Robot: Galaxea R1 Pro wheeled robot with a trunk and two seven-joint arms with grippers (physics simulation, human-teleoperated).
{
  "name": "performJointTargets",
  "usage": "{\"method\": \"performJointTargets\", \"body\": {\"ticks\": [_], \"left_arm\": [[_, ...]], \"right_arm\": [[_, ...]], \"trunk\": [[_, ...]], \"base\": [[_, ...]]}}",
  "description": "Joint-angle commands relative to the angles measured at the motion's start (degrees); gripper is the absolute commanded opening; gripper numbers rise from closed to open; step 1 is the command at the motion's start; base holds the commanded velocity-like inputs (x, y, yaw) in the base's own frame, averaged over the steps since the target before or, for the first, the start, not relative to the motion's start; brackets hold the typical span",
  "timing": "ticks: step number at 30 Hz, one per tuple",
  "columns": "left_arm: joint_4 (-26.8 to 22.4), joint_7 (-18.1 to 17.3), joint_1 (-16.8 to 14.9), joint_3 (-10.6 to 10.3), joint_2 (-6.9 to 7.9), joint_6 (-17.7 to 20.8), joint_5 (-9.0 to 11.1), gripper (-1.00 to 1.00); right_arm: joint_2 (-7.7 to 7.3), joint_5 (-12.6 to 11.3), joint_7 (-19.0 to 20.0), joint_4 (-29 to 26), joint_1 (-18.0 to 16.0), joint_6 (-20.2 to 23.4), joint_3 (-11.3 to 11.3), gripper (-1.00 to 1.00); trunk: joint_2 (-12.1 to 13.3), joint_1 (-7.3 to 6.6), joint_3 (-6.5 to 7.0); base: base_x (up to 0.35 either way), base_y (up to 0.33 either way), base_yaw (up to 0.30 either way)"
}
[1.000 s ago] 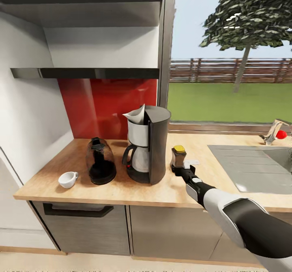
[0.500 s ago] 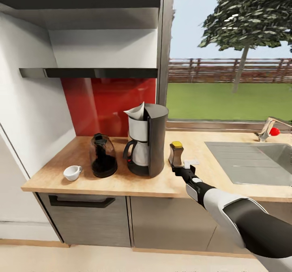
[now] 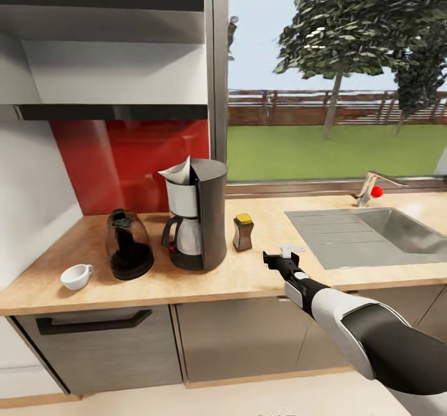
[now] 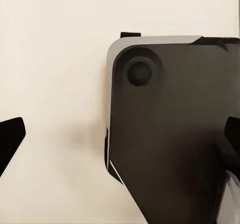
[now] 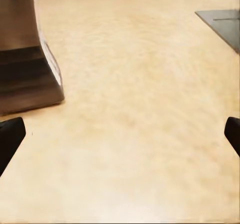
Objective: Set up a coffee station on the kitchen countertop: keep the coffee maker on the countertop, move the bottle of coffee from the kitchen shelf to the counter next to the coffee maker, place a paper coffee filter on top of the coffee maker, put the saucer next to the coffee maker with the coffee cup on the saucer, and place the electric kettle next to the coffee maker.
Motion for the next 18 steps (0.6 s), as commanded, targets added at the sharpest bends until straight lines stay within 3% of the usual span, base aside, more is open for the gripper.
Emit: {"method": "performJointTargets", "body": {"ticks": [1,8,18], "left_arm": [[0.01,0.01,-0.01,-0.29,-0.01,-0.18,0.55,1.0],[0.01,0.03,-0.03,-0.29,0.01,-0.15,0.54,1.0],[0.01,0.01,-0.04,-0.29,-0.03,-0.16,0.54,1.0]], "right_arm": [[0.07,-0.34,-0.07,0.25,-0.1,-0.33,0.48,1.0],[0.07,-0.34,-0.07,0.25,-0.14,-0.33,0.47,1.0],[0.07,-0.34,-0.07,0.25,-0.11,-0.33,0.47,1.0]], "trunk": [[-0.08,0.02,-0.09],[-0.08,0.02,-0.09],[-0.08,0.02,-0.09]], "base": [[0.0,0.0,-0.287],[0.043,-0.022,-0.287],[0.193,-0.152,-0.287]]}}
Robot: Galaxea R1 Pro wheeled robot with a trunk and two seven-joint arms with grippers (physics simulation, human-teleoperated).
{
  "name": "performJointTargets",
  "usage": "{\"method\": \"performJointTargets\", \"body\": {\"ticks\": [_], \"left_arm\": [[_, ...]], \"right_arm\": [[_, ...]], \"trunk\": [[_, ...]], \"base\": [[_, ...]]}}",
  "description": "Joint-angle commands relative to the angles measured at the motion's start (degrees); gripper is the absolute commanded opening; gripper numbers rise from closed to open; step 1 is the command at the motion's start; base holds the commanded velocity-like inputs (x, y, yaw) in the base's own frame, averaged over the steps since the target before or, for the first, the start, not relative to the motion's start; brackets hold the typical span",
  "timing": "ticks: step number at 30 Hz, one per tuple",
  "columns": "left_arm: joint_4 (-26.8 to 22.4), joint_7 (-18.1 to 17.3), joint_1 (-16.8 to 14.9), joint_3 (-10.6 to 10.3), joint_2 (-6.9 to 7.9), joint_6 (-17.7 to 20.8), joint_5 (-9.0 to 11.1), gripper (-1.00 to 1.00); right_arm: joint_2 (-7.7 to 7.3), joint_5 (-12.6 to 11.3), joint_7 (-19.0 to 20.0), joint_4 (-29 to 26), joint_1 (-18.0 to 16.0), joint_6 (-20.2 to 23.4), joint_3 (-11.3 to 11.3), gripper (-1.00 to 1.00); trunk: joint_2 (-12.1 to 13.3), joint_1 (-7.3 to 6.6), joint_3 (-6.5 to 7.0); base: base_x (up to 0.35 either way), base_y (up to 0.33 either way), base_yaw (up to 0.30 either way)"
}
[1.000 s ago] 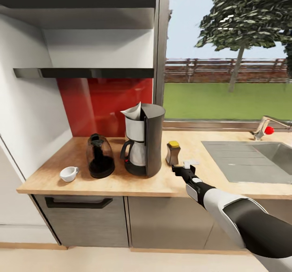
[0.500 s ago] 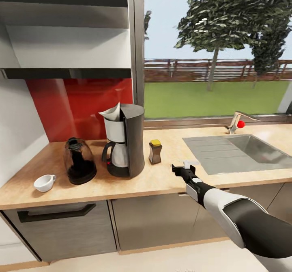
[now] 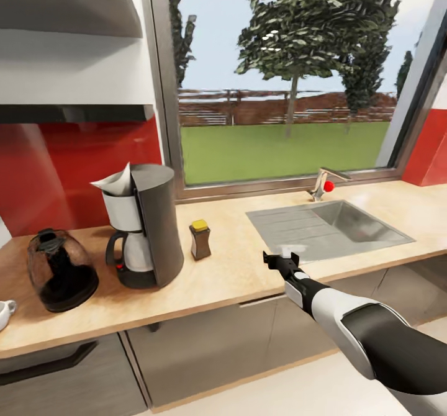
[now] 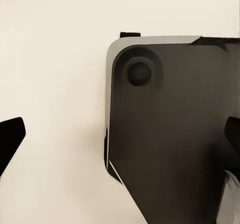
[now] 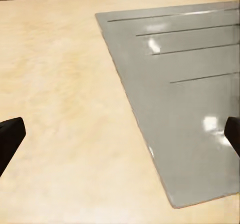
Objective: Set up a coffee station on the kitchen countertop: keep the coffee maker on the countertop, move the bottle of coffee from the kitchen shelf to the counter next to the coffee maker, place a paper coffee filter on top of the coffee maker, put the saucer next to the coffee maker with the coffee cup on the saucer, and place the electric kettle next to the coffee maker.
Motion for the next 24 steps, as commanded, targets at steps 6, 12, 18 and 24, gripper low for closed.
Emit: {"method": "performJointTargets", "body": {"ticks": [6,12,18,24], "left_arm": [[0.01,0.01,-0.03,-0.29,0.01,-0.22,0.57,1.0],[0.01,0.02,-0.02,-0.29,0.01,-0.23,0.57,1.0],[0.01,0.01,0.0,-0.29,0.01,-0.23,0.58,1.0],[0.01,0.01,-0.03,-0.29,0.01,-0.24,0.56,1.0]], "right_arm": [[0.07,-0.33,-0.07,0.24,-0.09,-0.31,0.5,1.0],[0.07,-0.33,-0.07,0.24,-0.12,-0.31,0.49,1.0],[0.07,-0.33,-0.07,0.24,-0.11,-0.31,0.46,1.0],[0.07,-0.33,-0.07,0.24,-0.11,-0.31,0.48,1.0]], "trunk": [[-0.07,0.03,-0.09],[-0.07,0.03,-0.09],[-0.07,0.03,-0.09],[-0.07,0.03,-0.09]], "base": [[0.091,-0.092,-0.287],[0.005,-0.006,-0.287],[0.0,0.0,-0.287],[0.0,0.0,-0.287]]}}
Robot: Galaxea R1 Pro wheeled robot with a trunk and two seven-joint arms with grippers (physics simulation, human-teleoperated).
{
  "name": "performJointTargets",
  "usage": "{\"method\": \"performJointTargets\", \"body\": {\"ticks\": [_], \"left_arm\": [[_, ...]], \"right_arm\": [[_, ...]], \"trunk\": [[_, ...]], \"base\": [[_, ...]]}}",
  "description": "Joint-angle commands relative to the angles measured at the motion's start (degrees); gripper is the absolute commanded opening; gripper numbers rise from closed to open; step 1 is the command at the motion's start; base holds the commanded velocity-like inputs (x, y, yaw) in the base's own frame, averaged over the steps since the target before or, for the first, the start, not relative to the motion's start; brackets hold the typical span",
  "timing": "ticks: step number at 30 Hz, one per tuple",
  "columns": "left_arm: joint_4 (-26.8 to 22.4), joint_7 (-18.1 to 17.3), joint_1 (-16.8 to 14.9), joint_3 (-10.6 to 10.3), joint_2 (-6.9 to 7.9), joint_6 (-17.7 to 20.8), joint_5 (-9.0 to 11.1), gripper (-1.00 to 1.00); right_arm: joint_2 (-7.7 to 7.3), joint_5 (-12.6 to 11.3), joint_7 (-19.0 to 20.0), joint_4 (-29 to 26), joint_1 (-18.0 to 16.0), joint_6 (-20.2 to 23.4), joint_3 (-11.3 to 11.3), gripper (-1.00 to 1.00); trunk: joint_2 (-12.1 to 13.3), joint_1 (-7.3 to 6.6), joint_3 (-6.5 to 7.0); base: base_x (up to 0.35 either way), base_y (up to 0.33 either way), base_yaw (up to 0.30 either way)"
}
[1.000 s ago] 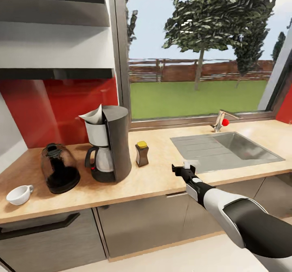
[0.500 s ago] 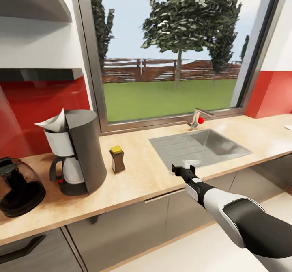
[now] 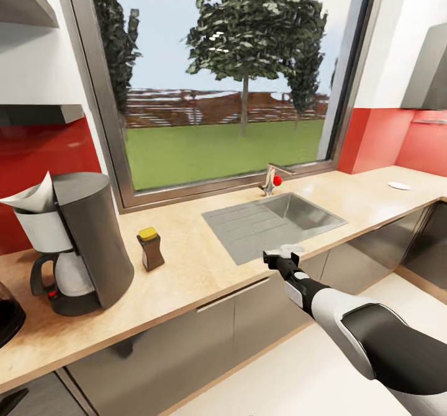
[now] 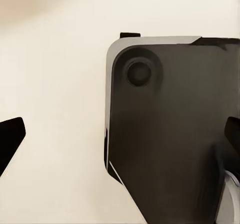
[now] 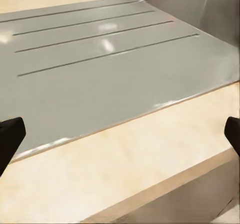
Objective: Set up a coffee station on the kitchen countertop: keep the coffee maker on the countertop, move the bottle of coffee from the kitchen shelf to the counter next to the coffee maker, place a paper coffee filter on top of the coffee maker, put the saucer next to the coffee maker with the coffee cup on the saucer, and place the electric kettle next to the coffee maker.
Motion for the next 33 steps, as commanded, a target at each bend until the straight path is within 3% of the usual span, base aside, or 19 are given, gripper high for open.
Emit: {"method": "performJointTargets", "body": {"ticks": [1,23,29,33], "left_arm": [[0.01,0.01,-0.03,-0.29,0.02,-0.17,0.56,1.0],[0.01,-0.07,0.0,-0.38,0.02,-0.17,0.47,1.0],[-0.09,-0.16,0.05,-0.44,-0.05,-0.41,0.42,1.0],[-0.16,-0.17,0.03,-0.47,-1.05,-2.76,0.36,1.0]], "right_arm": [[0.07,-0.34,-0.07,0.25,-0.11,-0.33,0.46,1.0],[-0.48,-0.85,-0.14,0.47,0.04,-0.27,0.39,1.0],[-0.67,-1.08,-0.39,0.53,4.27,-0.24,0.33,1.0],[-0.72,-1.13,-0.6,0.65,8.58,0.59,0.32,1.0]], "trunk": [[-0.08,0.02,-0.09],[-0.08,0.02,-0.09],[-0.08,0.02,-0.09],[-0.08,0.02,-0.09]], "base": [[0.0,0.0,-0.287],[0.0,0.0,-0.287],[0.0,0.0,-0.287],[0.0,0.0,-0.287]]}}
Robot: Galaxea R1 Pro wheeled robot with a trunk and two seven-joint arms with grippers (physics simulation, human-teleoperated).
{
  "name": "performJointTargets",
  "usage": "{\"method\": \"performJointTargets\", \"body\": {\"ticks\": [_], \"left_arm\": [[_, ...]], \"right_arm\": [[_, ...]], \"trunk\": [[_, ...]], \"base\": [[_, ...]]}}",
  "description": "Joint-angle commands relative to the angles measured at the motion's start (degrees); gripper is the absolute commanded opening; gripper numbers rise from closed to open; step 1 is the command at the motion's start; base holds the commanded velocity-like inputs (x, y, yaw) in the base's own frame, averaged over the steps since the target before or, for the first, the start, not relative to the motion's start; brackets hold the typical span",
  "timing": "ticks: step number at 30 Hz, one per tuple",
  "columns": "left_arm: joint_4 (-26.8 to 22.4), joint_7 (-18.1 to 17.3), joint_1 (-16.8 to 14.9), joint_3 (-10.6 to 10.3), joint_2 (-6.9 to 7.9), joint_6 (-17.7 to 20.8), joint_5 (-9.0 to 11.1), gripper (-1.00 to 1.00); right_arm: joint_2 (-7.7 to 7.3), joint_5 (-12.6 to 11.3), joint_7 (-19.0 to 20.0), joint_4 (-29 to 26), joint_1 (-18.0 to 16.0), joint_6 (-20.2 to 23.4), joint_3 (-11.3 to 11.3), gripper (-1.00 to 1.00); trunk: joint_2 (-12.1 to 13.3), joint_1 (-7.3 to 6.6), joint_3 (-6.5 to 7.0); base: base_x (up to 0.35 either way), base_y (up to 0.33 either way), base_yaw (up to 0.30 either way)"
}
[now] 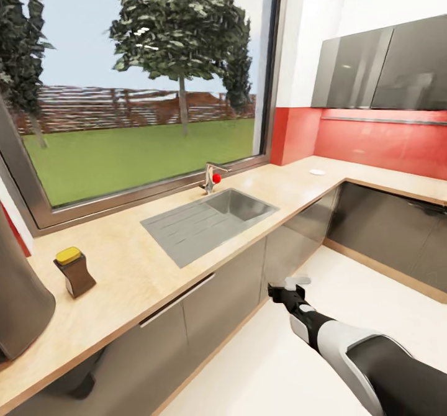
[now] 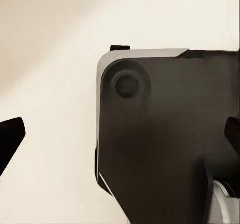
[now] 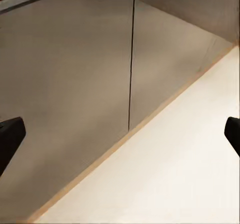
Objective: Set up a coffee station on the kitchen countertop: keep the coffee maker on the countertop, move the bottle of coffee from the kitchen shelf to the counter next to the coffee maker, place a paper coffee filter on top of the coffee maker, put the saucer next to the coffee maker with the coffee cup on the saucer, and place the electric kettle next to the coffee maker.
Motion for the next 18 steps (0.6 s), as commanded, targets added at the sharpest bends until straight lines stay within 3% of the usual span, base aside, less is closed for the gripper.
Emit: {"method": "performJointTargets", "body": {"ticks": [1,4,7,8,11,18], "left_arm": [[0.01,-0.01,-0.02,-0.31,-0.1,-0.94,0.53,1.0],[0.01,-0.01,-0.06,-0.31,-0.14,-1.39,0.53,1.0],[0.01,-0.01,-0.02,-0.31,-0.15,-1.52,0.53,1.0],[0.03,-0.01,-0.05,-0.31,-0.15,-1.54,0.53,1.0],[0.08,-0.01,-0.02,-0.31,-0.15,-1.89,0.53,1.0],[0.1,-0.01,-0.04,-0.37,-0.15,-2.33,0.53,1.0]], "right_arm": [[0.07,-0.3,-0.16,0.3,1.92,-0.14,0.5,1.0],[0.14,-0.31,-0.24,0.43,6.51,2.38,0.5,1.0],[0.15,-0.35,-0.14,0.45,9.84,10.22,0.5,1.0],[0.19,-0.37,0.04,0.44,11.05,14.75,0.5,1.0],[0.24,-0.42,0.34,0.44,14.5,20.92,0.51,1.0],[0.33,-0.41,0.46,0.46,20.58,22.61,0.5,1.0]], "trunk": [[-0.08,0.02,-0.09],[-0.08,0.02,-0.09],[-0.08,0.02,-0.09],[-0.08,0.02,-0.09],[-0.08,0.02,-0.09],[-0.08,0.02,-0.09]], "base": [[0.0,0.0,-0.287],[0.0,0.0,-0.287],[0.0,0.0,-0.279],[0.0,0.0,-0.275],[0.0,0.0,-0.274],[0.0,0.0,-0.274]]}}
